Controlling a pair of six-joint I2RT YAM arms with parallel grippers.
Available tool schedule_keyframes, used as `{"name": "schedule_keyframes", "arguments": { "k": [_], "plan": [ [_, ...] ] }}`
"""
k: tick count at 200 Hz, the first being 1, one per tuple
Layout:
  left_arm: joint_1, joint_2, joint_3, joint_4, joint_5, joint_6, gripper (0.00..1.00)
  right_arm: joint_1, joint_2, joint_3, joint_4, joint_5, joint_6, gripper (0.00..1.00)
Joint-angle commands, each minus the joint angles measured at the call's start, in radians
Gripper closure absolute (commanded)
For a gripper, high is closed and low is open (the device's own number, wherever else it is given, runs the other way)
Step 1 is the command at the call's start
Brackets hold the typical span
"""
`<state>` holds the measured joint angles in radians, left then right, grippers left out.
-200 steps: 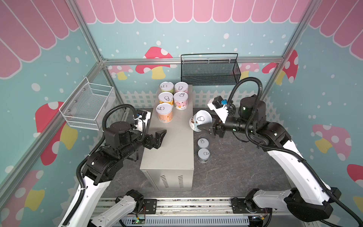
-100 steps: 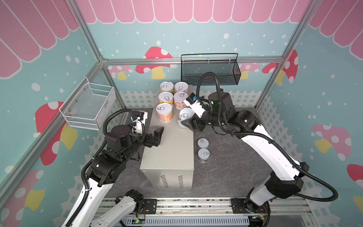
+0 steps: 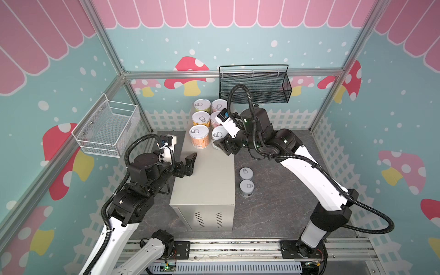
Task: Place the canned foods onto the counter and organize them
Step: 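Lower the light-blue can onto the counter beside the pink cans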
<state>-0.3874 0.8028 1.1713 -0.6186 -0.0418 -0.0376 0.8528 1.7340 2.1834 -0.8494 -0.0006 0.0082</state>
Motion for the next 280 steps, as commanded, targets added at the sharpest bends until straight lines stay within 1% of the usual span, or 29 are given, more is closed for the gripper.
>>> {"name": "schedule_keyframes", "arguments": {
  "k": [1, 76, 131, 153, 189, 191, 196, 247, 280],
  "plan": [
    [-0.001, -0.014, -0.01, 0.024, -0.002, 0.005, 0.0, 0.009, 0.014, 0.049, 0.014, 0.02, -0.008, 0.25],
    [-0.007, -0.024, -0.018, 0.032, 0.001, 0.008, 0.0, 0.011, 0.02, 0.074, 0.005, 0.03, -0.002, 0.19],
    [-0.012, -0.027, -0.015, 0.032, 0.007, 0.008, 0.0, 0.013, 0.016, 0.073, -0.001, 0.039, -0.001, 0.17],
    [-0.018, -0.025, -0.012, 0.034, 0.017, 0.01, 0.0, 0.012, 0.001, 0.056, 0.003, 0.04, 0.008, 0.14],
    [-0.019, -0.025, -0.012, 0.038, 0.02, 0.015, 0.0, 0.012, -0.073, -0.081, 0.076, 0.056, 0.03, 0.09],
    [-0.038, -0.025, -0.012, 0.039, 0.02, 0.015, 0.0, 0.012, -0.079, -0.092, 0.082, 0.055, 0.031, 0.09],
    [-0.046, -0.026, -0.012, 0.039, 0.02, 0.015, 0.0, 0.012, -0.092, -0.116, 0.098, 0.056, 0.034, 0.09],
    [-0.066, -0.037, -0.012, 0.045, 0.035, 0.021, 0.0, 0.012, -0.21, -0.355, 0.28, 0.018, 0.057, 0.06],
    [-0.08, -0.042, -0.013, 0.039, 0.046, 0.027, 0.0, 0.012, -0.228, -0.424, 0.351, 0.021, 0.063, 0.05]
  ]
}}
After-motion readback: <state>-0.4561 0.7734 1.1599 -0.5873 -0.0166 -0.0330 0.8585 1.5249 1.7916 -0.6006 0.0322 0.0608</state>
